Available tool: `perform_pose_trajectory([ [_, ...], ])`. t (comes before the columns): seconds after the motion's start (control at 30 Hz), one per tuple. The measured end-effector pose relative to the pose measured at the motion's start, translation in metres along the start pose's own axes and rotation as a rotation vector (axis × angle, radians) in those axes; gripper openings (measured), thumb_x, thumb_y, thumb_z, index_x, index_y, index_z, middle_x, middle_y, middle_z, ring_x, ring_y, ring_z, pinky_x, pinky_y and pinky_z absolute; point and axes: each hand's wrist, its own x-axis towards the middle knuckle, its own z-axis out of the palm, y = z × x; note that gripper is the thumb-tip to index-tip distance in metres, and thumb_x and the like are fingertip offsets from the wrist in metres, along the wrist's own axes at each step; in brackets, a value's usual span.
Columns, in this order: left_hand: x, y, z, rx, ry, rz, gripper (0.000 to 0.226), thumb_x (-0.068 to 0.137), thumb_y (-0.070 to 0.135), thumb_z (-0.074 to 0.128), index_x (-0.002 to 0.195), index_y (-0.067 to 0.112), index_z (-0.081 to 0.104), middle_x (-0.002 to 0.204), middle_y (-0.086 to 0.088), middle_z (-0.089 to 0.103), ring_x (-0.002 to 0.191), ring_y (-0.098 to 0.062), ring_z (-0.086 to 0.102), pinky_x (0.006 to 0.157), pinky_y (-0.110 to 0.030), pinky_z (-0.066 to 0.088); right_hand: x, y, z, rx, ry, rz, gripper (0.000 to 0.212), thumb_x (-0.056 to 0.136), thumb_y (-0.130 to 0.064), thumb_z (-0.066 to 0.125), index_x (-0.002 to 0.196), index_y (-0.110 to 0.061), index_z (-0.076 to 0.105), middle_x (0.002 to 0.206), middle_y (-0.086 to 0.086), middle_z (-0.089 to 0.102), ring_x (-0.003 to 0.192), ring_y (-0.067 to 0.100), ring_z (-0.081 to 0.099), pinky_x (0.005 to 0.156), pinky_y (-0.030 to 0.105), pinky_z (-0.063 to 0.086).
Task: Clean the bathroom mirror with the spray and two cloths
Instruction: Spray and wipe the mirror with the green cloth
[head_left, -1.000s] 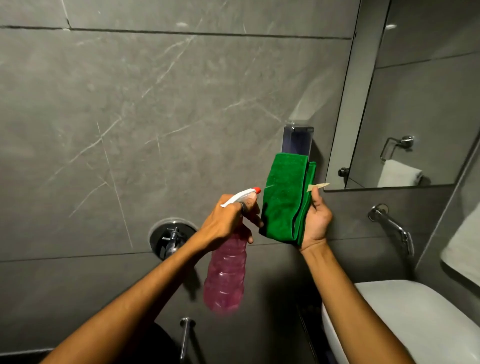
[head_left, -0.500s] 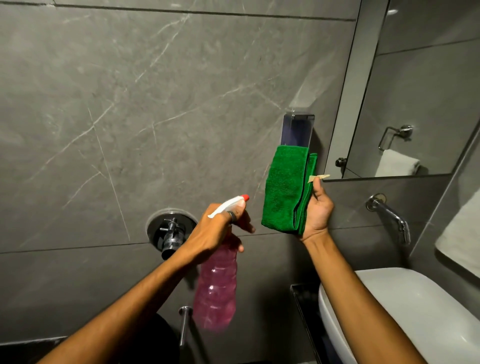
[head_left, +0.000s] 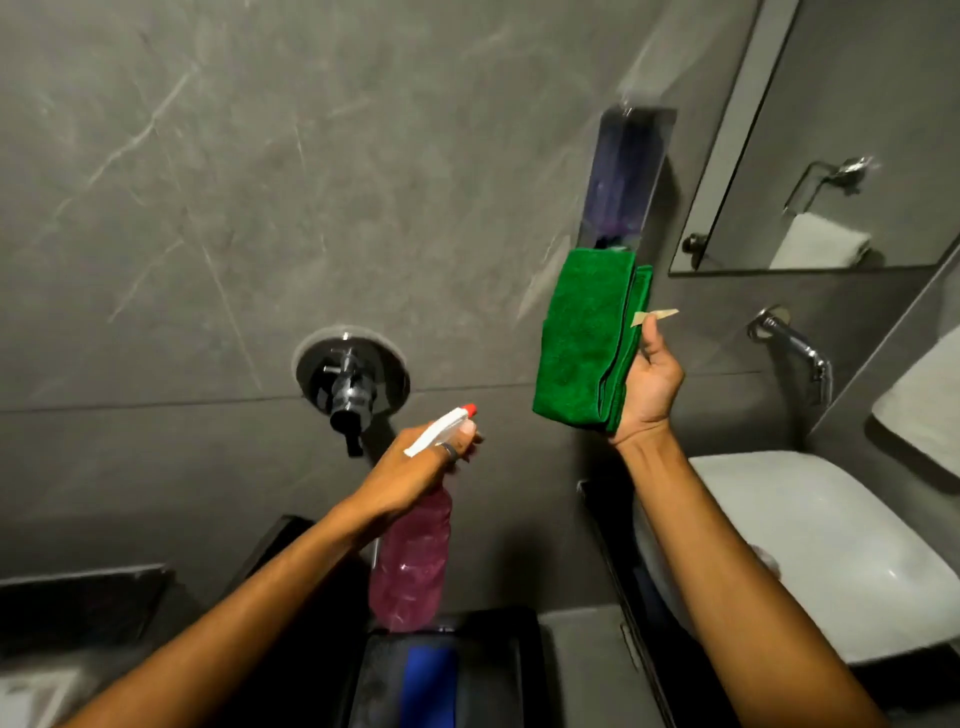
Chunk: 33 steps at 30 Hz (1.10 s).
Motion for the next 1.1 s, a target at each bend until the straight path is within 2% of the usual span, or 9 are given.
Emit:
perform_pose_trajectory([
  [0.1, -0.021, -0.08, 0.001, -0.274, 0.264, -0.259, 0.041, 0.098, 0.027, 0.065, 0.139, 0.028, 0.063, 0.122, 0.005, 0.07, 0.108, -0.009, 0.059, 0.092, -0.018, 0.043, -0.02, 0.025, -0.021, 0.021, 0.102, 0.041, 0.042, 0.079, -0.037, 0.059, 0.112, -0.011, 0.067, 0.103, 0.01, 0.077, 0.098, 0.028, 0.072, 0.092, 0.044, 0.055],
  [0.23, -0.045, -0.176, 0.004, -0.425, 0.627, -0.479, 0.008, 0.097, 0.011, 0.064, 0.094, 0.014, 0.071, 0.101, -0.013, 0.061, 0.094, -0.026, 0.053, 0.084, -0.041, 0.044, -0.054, 0.055, -0.06, 0.073, 0.209, 0.098, 0.05, 0.101, -0.038, 0.034, 0.102, -0.012, 0.076, 0.102, 0.008, 0.078, 0.099, 0.026, 0.073, 0.085, 0.04, 0.059],
  [0.3, -0.055, -0.223, 0.004, -0.283, 0.63, -0.553, 0.014, 0.098, 0.016, 0.064, 0.106, 0.004, 0.068, 0.109, -0.022, 0.065, 0.101, -0.032, 0.06, 0.091, -0.063, 0.042, -0.073, 0.072, -0.075, 0.045, 0.359, 0.154, 0.041, 0.096, -0.038, 0.044, 0.109, -0.014, 0.074, 0.106, 0.006, 0.076, 0.104, 0.024, 0.072, 0.089, 0.037, 0.058],
  [0.37, -0.067, -0.265, 0.005, -0.13, 0.588, -0.613, 0.038, 0.099, 0.018, 0.063, 0.13, -0.004, 0.063, 0.138, -0.028, 0.062, 0.13, -0.038, 0.058, 0.116, -0.05, 0.041, -0.088, 0.089, -0.099, -0.03, 0.52, 0.18, 0.041, 0.097, -0.035, 0.046, 0.127, -0.014, 0.064, 0.111, -0.001, 0.072, 0.114, 0.016, 0.065, 0.101, 0.033, 0.052],
  [0.47, -0.08, -0.312, 0.01, -0.104, 0.586, -0.656, 0.052, 0.099, 0.016, 0.062, 0.146, -0.004, 0.051, 0.156, -0.023, 0.048, 0.147, -0.035, 0.045, 0.125, -0.042, 0.031, -0.11, 0.113, -0.125, -0.084, 0.55, 0.22, 0.034, 0.097, -0.033, 0.046, 0.09, -0.022, 0.077, 0.083, -0.015, 0.078, 0.085, 0.001, 0.073, 0.08, 0.02, 0.059],
  [0.6, -0.083, -0.364, 0.015, -0.102, 0.585, -0.674, 0.057, 0.099, 0.016, 0.062, 0.151, -0.001, 0.045, 0.162, -0.018, 0.042, 0.15, -0.032, 0.042, 0.127, -0.039, 0.028, -0.133, 0.143, -0.144, -0.18, 0.484, 0.258, 0.03, 0.066, -0.039, 0.073, 0.089, -0.019, 0.079, 0.091, 0.002, 0.079, 0.091, 0.019, 0.075, 0.077, 0.035, 0.062],
  [0.77, -0.083, -0.401, 0.02, -0.201, 0.659, -0.705, 0.061, 0.094, 0.008, 0.068, 0.15, -0.004, 0.045, 0.159, -0.021, 0.045, 0.148, -0.034, 0.043, 0.126, -0.048, 0.032, -0.143, 0.164, -0.16, -0.186, 0.482, 0.285, 0.045, 0.088, -0.043, 0.044, 0.071, -0.023, 0.081, 0.076, -0.007, 0.079, 0.075, 0.009, 0.076, 0.065, 0.024, 0.06],
  [0.93, -0.092, -0.401, 0.028, -0.311, 0.731, -0.864, 0.099, 0.089, 0.008, 0.075, 0.164, 0.009, 0.011, 0.157, -0.018, 0.045, 0.142, -0.034, 0.049, 0.122, -0.047, 0.038, -0.146, 0.168, -0.155, -0.129, 0.513, 0.296, 0.028, 0.075, -0.04, 0.061, 0.079, -0.02, 0.08, 0.08, -0.002, 0.079, 0.076, 0.014, 0.076, 0.065, 0.027, 0.062],
  [1.1, -0.102, -0.369, 0.065, -0.396, 0.758, -1.111, 0.049, 0.087, 0.004, 0.073, 0.131, -0.013, 0.059, 0.122, -0.028, 0.067, 0.113, -0.041, 0.066, 0.094, -0.046, 0.054, -0.14, 0.15, -0.144, 0.003, 0.53, 0.417, 0.045, 0.083, -0.047, 0.048, 0.099, -0.016, 0.077, 0.099, 0.007, 0.078, 0.094, 0.027, 0.073, 0.092, 0.054, 0.052],
])
